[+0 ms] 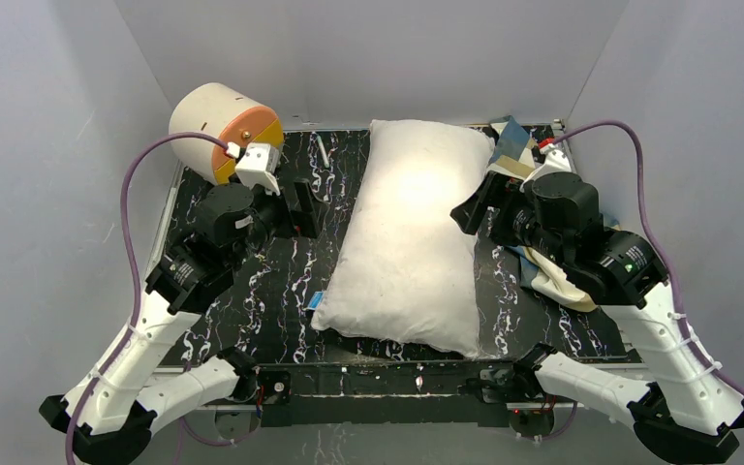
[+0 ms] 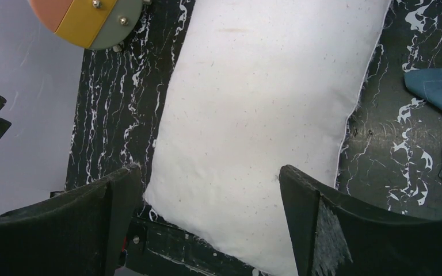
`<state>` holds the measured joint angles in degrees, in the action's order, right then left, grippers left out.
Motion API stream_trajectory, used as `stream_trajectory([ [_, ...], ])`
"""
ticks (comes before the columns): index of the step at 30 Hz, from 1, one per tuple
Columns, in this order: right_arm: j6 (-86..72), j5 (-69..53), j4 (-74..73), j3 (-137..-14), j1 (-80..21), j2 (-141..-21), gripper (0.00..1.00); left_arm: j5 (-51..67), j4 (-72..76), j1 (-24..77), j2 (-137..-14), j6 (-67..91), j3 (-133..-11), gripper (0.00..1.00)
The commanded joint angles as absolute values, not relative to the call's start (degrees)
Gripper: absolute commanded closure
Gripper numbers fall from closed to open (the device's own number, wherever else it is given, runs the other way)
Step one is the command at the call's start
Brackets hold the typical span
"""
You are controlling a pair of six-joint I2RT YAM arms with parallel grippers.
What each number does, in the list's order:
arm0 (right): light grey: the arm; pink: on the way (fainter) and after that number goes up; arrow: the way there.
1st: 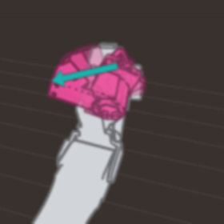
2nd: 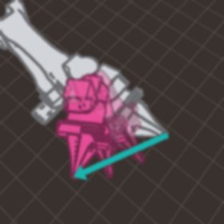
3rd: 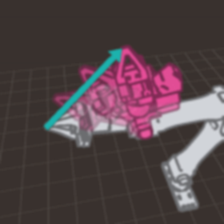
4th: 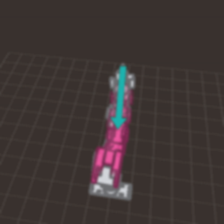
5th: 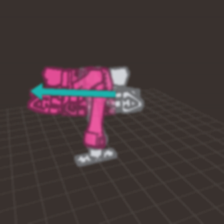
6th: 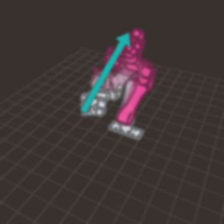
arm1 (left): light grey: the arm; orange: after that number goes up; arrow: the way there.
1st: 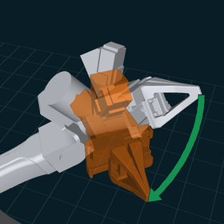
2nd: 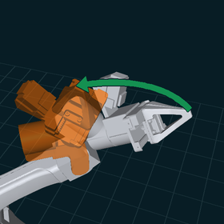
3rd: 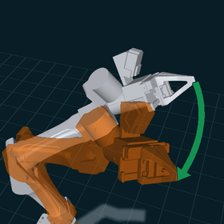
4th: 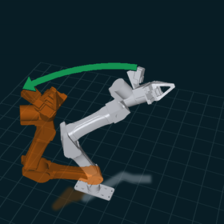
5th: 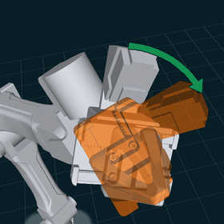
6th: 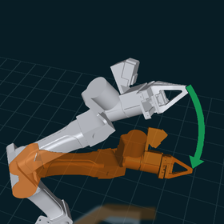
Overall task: Put the pillow into the pillowcase
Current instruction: Pick up the pillowcase at the corner of the board.
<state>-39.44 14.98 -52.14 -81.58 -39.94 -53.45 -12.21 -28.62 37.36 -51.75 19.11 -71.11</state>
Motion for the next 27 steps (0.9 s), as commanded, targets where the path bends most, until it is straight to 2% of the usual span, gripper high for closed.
stream_trajectory([
  [1,-40.1,15.3,-50.6,-80.8,-40.2,-52.7,0.02,-13.4,-27.5,37.6,-50.4,19.0,-69.3,0.02],
  [9,-40.0,16.5,-50.3,-80.0,-40.2,-54.0,0.02,-10.9,-27.5,37.5,-55.4,20.2,-66.6,0.02],
  [14,-39.9,22.0,-49.8,-78.1,-40.2,-55.8,0.02,-6.7,-27.2,37.6,-60.5,22.5,-64.7,0.02],
  [24,-35.5,39.1,-53.1,-77.9,-38.8,-67.7,0.01,-0.4,-25.8,37.6,-66.4,22.3,-57.3,0.02],
  [27,-30.1,37.6,-50.1,-78.8,-34.4,-70.7,0.02,2.8,-23.9,37.6,-66.2,23.6,-54.7,0.02],
])
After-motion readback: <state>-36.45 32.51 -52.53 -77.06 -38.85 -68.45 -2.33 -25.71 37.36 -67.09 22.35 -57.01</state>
